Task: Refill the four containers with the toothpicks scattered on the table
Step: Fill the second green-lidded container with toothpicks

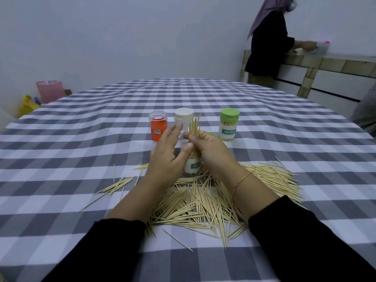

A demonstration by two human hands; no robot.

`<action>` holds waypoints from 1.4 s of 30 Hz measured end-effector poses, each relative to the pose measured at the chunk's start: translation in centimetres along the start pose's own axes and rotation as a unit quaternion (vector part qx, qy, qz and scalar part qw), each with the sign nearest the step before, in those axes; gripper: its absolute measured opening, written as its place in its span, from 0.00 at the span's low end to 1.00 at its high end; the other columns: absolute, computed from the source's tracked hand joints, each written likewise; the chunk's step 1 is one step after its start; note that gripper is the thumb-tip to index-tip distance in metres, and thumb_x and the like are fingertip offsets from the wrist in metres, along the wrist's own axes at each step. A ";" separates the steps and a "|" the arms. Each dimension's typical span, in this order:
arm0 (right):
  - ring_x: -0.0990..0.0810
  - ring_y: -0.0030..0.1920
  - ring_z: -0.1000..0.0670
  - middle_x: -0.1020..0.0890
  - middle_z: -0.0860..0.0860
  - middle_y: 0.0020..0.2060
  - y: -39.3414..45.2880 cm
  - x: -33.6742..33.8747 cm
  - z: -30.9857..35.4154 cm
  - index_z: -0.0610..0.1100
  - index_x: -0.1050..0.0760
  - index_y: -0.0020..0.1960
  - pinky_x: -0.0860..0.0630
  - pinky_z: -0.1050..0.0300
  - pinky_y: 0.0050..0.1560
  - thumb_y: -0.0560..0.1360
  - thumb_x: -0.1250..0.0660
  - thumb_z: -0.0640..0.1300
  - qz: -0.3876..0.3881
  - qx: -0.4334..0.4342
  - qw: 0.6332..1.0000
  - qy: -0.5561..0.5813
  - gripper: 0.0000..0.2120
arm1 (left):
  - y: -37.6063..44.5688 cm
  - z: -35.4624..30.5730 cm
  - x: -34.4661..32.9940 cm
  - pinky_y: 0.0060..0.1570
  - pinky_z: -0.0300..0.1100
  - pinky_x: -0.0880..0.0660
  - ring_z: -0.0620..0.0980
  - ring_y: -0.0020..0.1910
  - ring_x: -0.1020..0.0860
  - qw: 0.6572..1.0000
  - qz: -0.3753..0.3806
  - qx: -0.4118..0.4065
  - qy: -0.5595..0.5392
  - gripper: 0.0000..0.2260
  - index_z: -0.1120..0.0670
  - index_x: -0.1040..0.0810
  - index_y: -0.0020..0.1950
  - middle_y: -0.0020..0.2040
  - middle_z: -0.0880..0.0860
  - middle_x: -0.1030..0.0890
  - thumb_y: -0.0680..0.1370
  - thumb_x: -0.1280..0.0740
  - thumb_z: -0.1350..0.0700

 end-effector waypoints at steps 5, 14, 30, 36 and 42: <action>0.19 0.55 0.43 0.17 0.43 0.52 0.0 -0.3 -0.5 0.42 0.21 0.57 0.25 0.47 0.61 0.79 0.39 0.39 -0.006 -0.017 0.999 -0.033 0.10 | 0.2 0.0 0.0 0.73 0.45 0.38 0.40 0.73 0.40 0.998 0.006 0.011 -0.057 0.20 0.46 0.34 0.74 0.76 0.45 0.37 0.82 0.40 0.49; 0.18 0.53 0.42 0.16 0.45 0.47 0.0 -0.2 -0.4 0.48 0.21 0.45 0.24 0.45 0.59 0.80 0.43 0.37 0.003 -0.030 0.996 -0.085 0.14 | 0.4 -0.5 0.2 0.62 0.45 0.26 0.40 0.67 0.28 0.965 -0.001 0.056 -0.256 0.39 0.39 0.38 0.73 0.62 0.38 0.24 0.65 0.26 0.46; 0.18 0.47 0.48 0.17 0.48 0.44 -0.3 -0.4 -0.2 0.47 0.22 0.50 0.23 0.50 0.56 0.77 0.37 0.35 0.020 0.005 0.993 -0.118 0.09 | 0.9 -0.3 0.3 0.52 0.38 0.21 0.43 0.50 0.17 0.931 -0.064 0.118 -0.339 0.15 0.58 0.20 0.60 0.49 0.49 0.15 0.74 0.29 0.63; 0.22 0.49 0.53 0.23 0.50 0.54 -1.0 0.0 1.1 0.45 0.32 0.68 0.25 0.64 0.45 0.77 0.42 0.32 0.036 0.021 0.998 -0.040 0.21 | 0.7 -0.3 0.1 0.45 0.36 0.21 0.45 0.47 0.16 0.948 -0.021 0.093 -0.302 0.12 0.58 0.18 0.57 0.47 0.50 0.14 0.75 0.30 0.62; 0.29 0.64 0.56 0.28 0.54 0.68 -1.8 -0.2 2.5 0.51 0.32 0.70 0.28 0.69 0.54 0.80 0.45 0.37 0.033 0.076 0.995 -0.059 0.21 | 0.2 -0.9 -0.2 0.44 0.31 0.23 0.39 0.48 0.18 0.964 0.011 0.065 -0.257 0.10 0.51 0.18 0.55 0.47 0.43 0.15 0.76 0.31 0.60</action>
Point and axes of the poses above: each hand's wrist, its own y-axis towards the middle knuckle, its own x-axis out of the back of the hand, z = x × y, the point moved 6 cm from there along y, towards the middle knuckle
